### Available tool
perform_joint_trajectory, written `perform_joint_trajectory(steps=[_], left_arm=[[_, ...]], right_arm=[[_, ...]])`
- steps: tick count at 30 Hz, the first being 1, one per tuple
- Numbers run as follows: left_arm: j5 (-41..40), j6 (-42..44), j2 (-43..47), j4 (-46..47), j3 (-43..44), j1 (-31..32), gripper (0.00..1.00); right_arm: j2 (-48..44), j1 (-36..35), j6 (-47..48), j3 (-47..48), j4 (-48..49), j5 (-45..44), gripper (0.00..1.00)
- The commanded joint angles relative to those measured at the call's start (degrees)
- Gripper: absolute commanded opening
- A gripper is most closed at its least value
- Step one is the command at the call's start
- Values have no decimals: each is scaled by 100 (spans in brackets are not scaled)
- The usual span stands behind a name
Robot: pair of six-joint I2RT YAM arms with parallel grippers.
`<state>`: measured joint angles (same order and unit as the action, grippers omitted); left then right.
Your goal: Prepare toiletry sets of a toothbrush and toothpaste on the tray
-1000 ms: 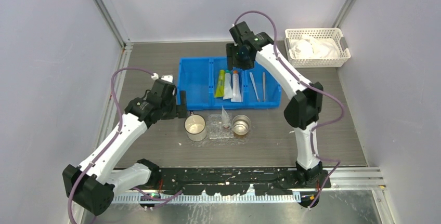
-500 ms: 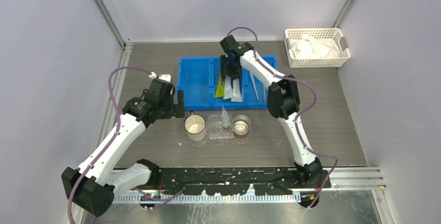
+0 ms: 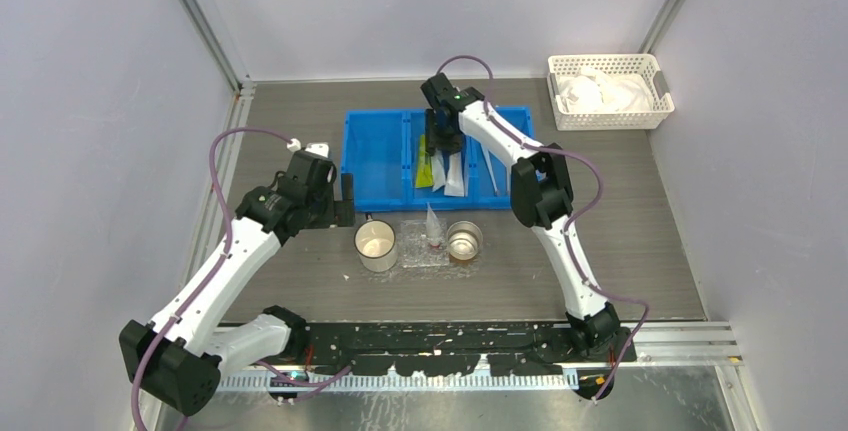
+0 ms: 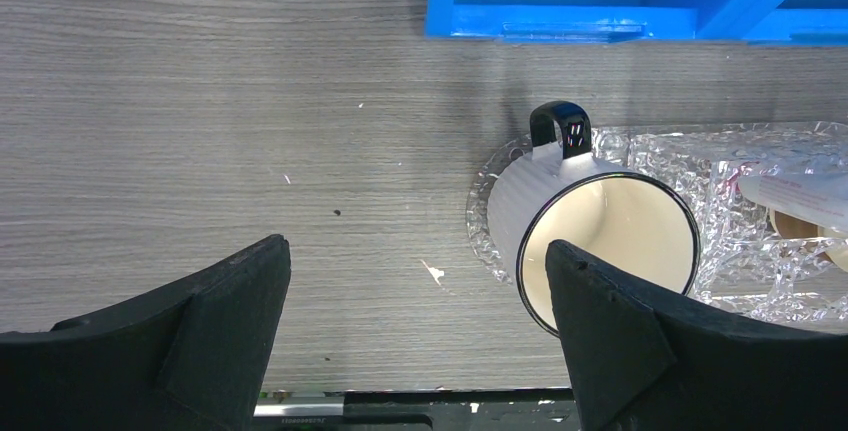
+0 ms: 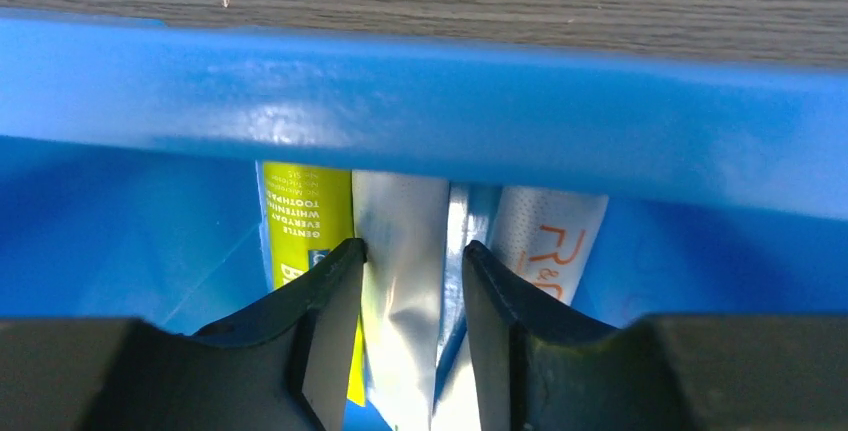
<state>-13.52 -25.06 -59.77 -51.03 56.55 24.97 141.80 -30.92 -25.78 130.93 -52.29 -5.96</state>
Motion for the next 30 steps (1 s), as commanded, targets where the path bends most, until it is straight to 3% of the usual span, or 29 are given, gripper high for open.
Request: perform_joint_trajectory(steps=[1,7,10,11,20,30], left_arm=[[-21,36,75,62,159,-45,100],[-6,28,103,58,144,-45,100],[-3,27,123,58,140,-54,100],[-2,27,123,58,140,-54,100],[92,-33,294,77,143,-54,100],[876,-269,1086,553,342,-54,100]], right_arm=[[370,-26,-57,71,-16,4,48],[539,-38,-157,-26,144,267,48],[470,-38,-196,-184,273,247,29],[392,-39,-205,-235,323,229,28],[-595,-25,-19,-613,923,78,27],[-1945,159,-84,-419,1235,180,25]])
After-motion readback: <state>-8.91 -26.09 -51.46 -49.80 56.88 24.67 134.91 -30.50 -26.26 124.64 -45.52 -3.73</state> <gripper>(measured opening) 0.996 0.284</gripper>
